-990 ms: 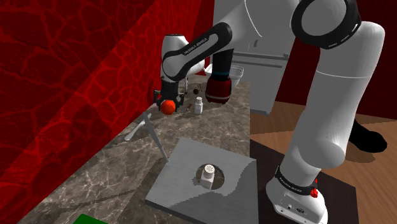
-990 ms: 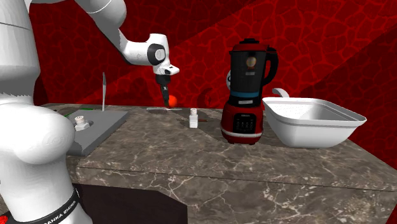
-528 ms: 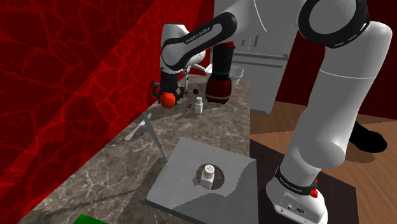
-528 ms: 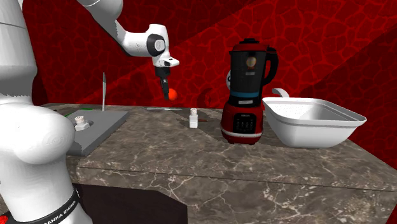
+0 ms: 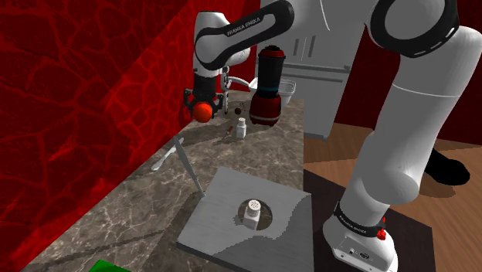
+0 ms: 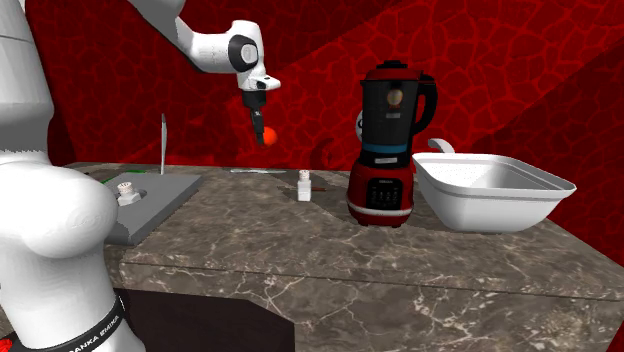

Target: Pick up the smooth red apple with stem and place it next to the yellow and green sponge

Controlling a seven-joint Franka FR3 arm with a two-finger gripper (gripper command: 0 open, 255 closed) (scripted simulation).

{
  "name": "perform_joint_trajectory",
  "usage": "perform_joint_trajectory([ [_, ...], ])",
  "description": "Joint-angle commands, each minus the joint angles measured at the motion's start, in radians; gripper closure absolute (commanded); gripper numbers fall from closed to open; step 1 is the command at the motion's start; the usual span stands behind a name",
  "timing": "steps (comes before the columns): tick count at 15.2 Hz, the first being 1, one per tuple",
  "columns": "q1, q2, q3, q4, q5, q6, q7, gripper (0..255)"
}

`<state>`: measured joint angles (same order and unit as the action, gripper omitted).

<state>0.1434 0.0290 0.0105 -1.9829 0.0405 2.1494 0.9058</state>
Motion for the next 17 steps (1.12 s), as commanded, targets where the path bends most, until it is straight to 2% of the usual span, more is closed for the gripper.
perform_joint_trajectory([
  [1,-0.001,-0.007,-0.001,0.017,0.000,-0.025,0.000,255],
  [2,-0.001,-0.009,-0.001,0.025,-0.001,-0.035,0.000,255],
  [7,0.052,-0.091,0.053,-0.073,-0.013,-0.015,0.113,255],
  [17,0.156,-0.191,0.186,-0.181,-0.019,-0.004,0.351,255],
])
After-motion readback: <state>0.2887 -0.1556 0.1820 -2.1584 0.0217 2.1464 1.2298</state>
